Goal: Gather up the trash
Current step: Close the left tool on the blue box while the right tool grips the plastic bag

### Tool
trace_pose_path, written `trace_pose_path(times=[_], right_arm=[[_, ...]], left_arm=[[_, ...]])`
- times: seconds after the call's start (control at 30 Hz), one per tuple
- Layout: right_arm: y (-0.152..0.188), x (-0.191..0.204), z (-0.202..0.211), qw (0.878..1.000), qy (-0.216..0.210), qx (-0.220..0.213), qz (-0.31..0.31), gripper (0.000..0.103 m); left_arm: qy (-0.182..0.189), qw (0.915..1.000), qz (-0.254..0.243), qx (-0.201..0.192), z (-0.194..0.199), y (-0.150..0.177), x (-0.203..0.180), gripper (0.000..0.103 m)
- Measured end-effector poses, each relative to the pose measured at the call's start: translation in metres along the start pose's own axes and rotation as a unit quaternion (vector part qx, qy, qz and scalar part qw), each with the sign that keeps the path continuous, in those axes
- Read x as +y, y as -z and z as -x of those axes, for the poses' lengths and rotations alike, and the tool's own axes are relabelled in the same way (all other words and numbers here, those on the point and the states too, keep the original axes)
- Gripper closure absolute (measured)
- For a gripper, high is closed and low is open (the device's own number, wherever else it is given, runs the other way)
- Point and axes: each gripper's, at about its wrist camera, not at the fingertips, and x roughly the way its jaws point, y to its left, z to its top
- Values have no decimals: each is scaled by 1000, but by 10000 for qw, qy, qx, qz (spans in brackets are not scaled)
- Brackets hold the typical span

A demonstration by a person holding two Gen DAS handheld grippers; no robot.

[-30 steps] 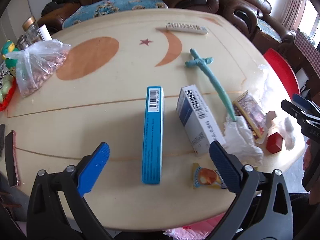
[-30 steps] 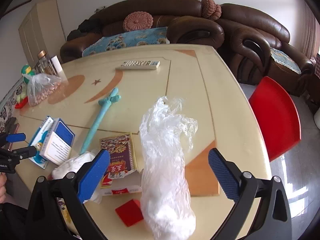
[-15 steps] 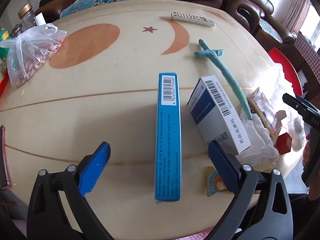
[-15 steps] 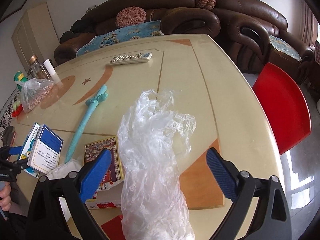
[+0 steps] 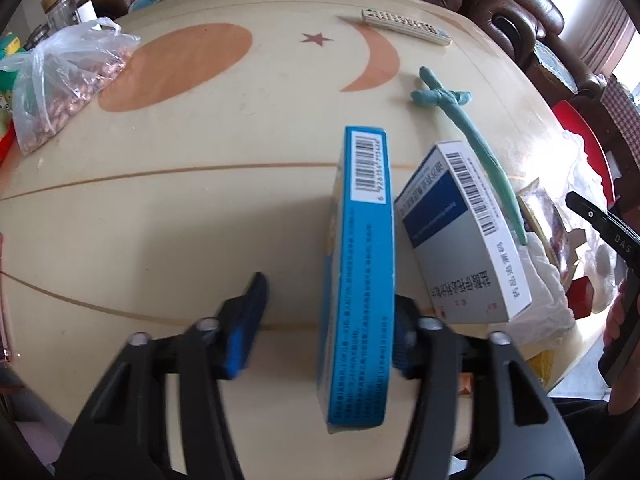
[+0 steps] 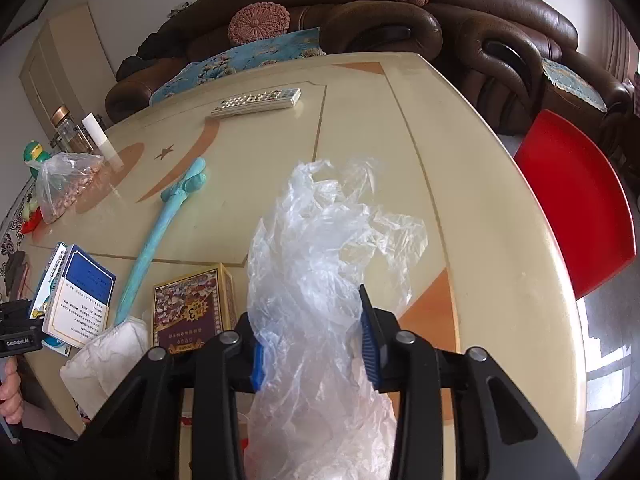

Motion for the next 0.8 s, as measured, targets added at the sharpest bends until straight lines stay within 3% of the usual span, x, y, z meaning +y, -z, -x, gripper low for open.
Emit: trace_pose_path(times=[0.3, 0.8], right_arm=[[-4, -4, 24, 9990, 128, -419, -112, 78], [-10, -8, 51, 9964, 84, -800, -279, 78]], left_arm=[[113, 9998, 100, -95, 5, 3, 0, 80], [-107, 9986, 13, -518, 25, 4, -4, 81]])
